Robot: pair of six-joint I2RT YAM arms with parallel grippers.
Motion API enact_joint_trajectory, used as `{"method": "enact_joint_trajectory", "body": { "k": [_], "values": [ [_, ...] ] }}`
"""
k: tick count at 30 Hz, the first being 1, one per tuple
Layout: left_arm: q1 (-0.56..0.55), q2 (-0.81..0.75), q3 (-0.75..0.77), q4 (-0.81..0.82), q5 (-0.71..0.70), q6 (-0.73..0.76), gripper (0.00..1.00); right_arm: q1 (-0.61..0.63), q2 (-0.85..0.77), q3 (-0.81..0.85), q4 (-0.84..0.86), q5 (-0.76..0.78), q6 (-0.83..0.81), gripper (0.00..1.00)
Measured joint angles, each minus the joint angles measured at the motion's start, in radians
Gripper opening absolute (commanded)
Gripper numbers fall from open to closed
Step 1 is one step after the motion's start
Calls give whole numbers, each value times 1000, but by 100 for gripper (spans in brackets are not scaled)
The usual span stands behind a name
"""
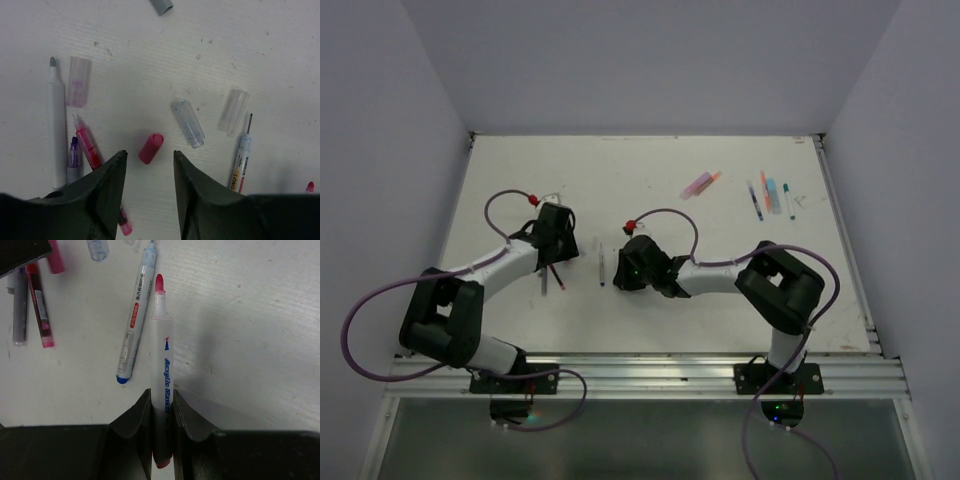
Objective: Open the pen caps
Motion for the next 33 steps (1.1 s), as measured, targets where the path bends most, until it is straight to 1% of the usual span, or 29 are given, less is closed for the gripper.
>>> {"method": "enact_joint_trajectory", "body": {
  "k": [1,2,4,6,7,8,11,13,15,16,18,19,21,22,24,27,29,30,31,33],
  "values": [
    [1,0,0,0,0,0,56,1,4,3,2,-1,3,2],
    [1,0,0,0,0,1,57,1,6,6,3,-1,5,2],
    [1,-2,0,-4,0,-2,66,2,8,9,3,-2,11,4],
    [1,-8,2,-12,1,0,71,2,8,9,3,-2,16,5],
    [1,-16,5,-22,1,0,78,2,9,9,2,-1,19,6],
    [1,-25,13,-36,1,2,79,2,11,10,3,-1,23,7],
    [1,-72,51,-74,1,7,91,2,23,25,3,-1,38,13],
    [1,-114,90,-101,0,10,92,2,27,30,2,0,47,17],
    [1,-162,121,-114,-4,13,95,2,29,32,2,2,56,20],
    [1,-191,135,-116,-9,18,99,2,30,33,1,5,62,25],
    [1,-246,159,-120,-21,39,100,2,32,35,1,8,71,27],
    [1,-271,171,-126,-31,51,100,2,32,37,1,9,74,30],
    [1,-312,193,-137,-55,80,100,2,32,38,2,11,82,32],
    [1,-329,202,-140,-66,93,100,2,32,39,2,13,83,35],
    [1,-357,208,-143,-87,124,100,3,32,42,0,13,88,36],
    [2,-390,208,-144,-115,168,100,5,32,45,-6,18,92,38],
    [2,-410,201,-137,-137,188,100,6,32,48,-13,26,94,43],
    [2,-422,191,-132,-146,193,100,6,30,51,-17,32,93,43],
    [2,-431,181,-129,-153,196,100,6,26,53,-27,39,90,47],
    [2,-453,148,-119,-166,208,100,6,6,54,-67,62,78,50]
  ]
}}
